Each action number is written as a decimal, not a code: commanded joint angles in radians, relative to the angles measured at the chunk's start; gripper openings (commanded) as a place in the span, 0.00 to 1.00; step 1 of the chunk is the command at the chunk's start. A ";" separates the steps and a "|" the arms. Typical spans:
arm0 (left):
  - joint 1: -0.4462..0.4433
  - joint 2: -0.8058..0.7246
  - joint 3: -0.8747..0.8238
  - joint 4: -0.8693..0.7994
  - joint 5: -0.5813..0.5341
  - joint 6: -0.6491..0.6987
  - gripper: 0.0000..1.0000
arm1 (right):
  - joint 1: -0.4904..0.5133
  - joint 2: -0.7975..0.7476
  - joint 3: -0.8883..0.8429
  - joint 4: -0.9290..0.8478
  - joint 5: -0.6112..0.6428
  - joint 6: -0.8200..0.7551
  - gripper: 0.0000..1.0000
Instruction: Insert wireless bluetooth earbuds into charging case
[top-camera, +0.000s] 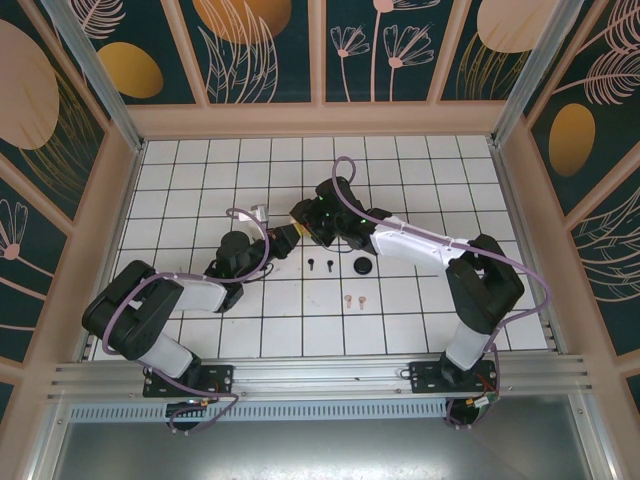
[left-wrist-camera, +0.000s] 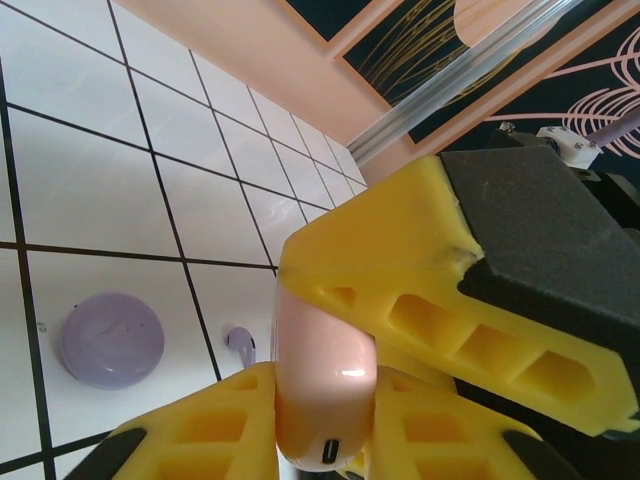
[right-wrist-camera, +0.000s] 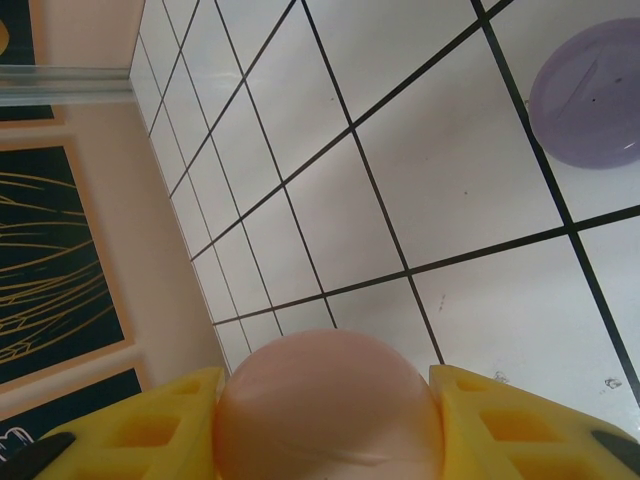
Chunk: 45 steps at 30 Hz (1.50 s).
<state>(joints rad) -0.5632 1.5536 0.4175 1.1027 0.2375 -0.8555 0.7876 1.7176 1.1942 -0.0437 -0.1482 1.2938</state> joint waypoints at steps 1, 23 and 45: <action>-0.004 0.006 0.029 0.046 0.007 -0.002 0.18 | 0.019 -0.019 0.002 0.026 -0.007 0.015 0.35; -0.002 -0.009 0.094 -0.081 0.126 0.038 0.00 | -0.099 -0.299 -0.137 0.024 0.066 -0.171 0.90; -0.003 -0.040 0.362 -0.460 0.542 0.229 0.00 | -0.304 -0.575 -0.493 0.235 -0.412 -0.967 0.83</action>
<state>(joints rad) -0.5632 1.5360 0.7486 0.6708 0.7044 -0.6544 0.4877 1.1263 0.7109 0.1219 -0.4835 0.3729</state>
